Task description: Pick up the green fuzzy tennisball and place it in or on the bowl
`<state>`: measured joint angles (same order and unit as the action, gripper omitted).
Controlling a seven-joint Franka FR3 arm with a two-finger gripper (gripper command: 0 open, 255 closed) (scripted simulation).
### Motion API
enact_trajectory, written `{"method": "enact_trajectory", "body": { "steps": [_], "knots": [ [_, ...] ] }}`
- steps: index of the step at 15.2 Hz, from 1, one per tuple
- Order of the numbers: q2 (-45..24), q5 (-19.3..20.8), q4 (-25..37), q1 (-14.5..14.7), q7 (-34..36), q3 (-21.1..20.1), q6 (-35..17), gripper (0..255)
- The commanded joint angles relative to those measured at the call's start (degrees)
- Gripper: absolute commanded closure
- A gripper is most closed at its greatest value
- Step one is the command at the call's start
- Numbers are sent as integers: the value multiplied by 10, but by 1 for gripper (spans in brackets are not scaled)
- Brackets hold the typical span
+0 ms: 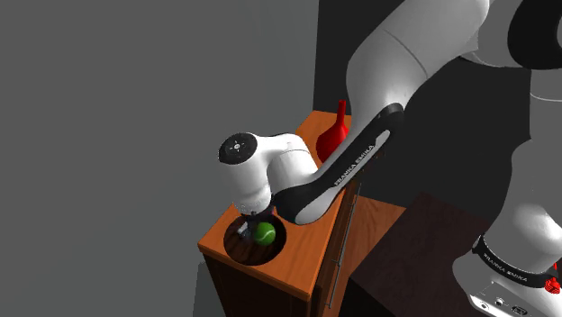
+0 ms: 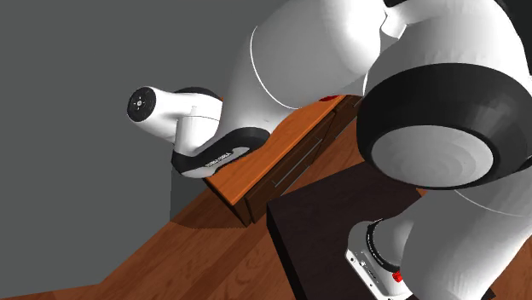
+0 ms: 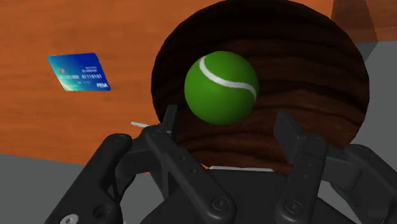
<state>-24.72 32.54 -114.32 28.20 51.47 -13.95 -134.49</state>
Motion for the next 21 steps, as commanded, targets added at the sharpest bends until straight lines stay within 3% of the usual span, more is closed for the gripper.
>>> {"method": "enact_trajectory", "body": {
  "steps": [1,2,9,17,18,21],
  "knots": [
    [41,43,-109,-61,-196,-23,-149,0],
    [45,47,-121,-74,-224,-29,-167,0],
    [-14,95,-96,-59,-191,1,-198,0],
    [-13,95,-96,-59,-191,1,-198,0],
    [-13,95,-96,-59,-191,1,-198,255],
    [-13,95,-97,-59,-191,1,-198,255]
  ]
}}
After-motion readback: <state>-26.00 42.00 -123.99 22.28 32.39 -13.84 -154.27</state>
